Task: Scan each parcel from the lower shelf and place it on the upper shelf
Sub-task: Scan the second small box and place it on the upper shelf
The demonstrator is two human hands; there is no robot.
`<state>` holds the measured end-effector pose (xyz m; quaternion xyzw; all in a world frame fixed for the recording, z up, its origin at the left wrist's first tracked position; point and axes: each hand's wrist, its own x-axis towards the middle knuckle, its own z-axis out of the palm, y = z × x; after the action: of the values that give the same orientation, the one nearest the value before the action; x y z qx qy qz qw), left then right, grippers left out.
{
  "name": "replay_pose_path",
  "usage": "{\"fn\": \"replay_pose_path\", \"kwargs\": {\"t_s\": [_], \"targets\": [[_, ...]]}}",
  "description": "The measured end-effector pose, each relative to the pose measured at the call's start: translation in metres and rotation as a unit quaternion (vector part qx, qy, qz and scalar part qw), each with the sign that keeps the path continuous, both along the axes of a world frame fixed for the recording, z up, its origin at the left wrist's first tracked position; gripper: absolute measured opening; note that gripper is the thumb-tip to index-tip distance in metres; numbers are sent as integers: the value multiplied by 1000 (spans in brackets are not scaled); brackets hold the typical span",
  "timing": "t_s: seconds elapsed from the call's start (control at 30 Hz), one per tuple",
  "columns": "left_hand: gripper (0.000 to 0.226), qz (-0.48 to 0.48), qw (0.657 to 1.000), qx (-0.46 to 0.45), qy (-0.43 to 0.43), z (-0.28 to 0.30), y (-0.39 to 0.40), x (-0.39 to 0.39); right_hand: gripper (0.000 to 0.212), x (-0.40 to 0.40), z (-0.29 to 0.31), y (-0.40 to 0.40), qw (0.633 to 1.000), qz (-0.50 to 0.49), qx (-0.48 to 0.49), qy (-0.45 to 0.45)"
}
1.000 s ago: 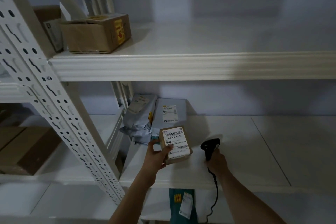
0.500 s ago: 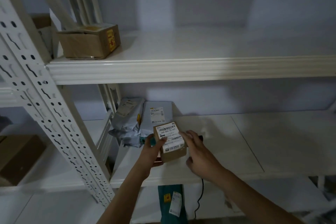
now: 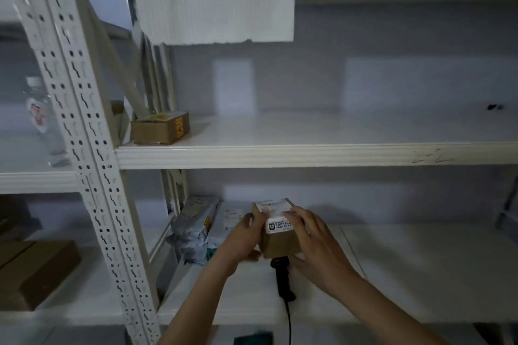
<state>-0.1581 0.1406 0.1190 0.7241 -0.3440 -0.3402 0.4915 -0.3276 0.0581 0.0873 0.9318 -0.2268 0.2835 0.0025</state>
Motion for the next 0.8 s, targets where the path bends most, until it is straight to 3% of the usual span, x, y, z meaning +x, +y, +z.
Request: {"fn": "replay_pose_path", "kwargs": {"t_s": [0.1, 0.23, 0.3, 0.47, 0.8], "targets": [[68, 23, 992, -63, -106, 35, 9, -31, 87, -25, 35, -1, 999, 18, -11, -27], [45, 39, 963, -153, -219, 79, 21, -58, 89, -39, 88, 1, 996, 50, -46, -65], [37, 50, 954, -178, -236, 97, 28, -63, 89, -37, 113, 3, 992, 63, -65, -85], [46, 80, 937, -216, -262, 132, 30, -52, 89, -17, 157, 3, 986, 81, -79, -123], [41, 115, 904, -225, -345, 149, 0, 25, 90, 69, 173, -19, 984, 70, -82, -143]]}}
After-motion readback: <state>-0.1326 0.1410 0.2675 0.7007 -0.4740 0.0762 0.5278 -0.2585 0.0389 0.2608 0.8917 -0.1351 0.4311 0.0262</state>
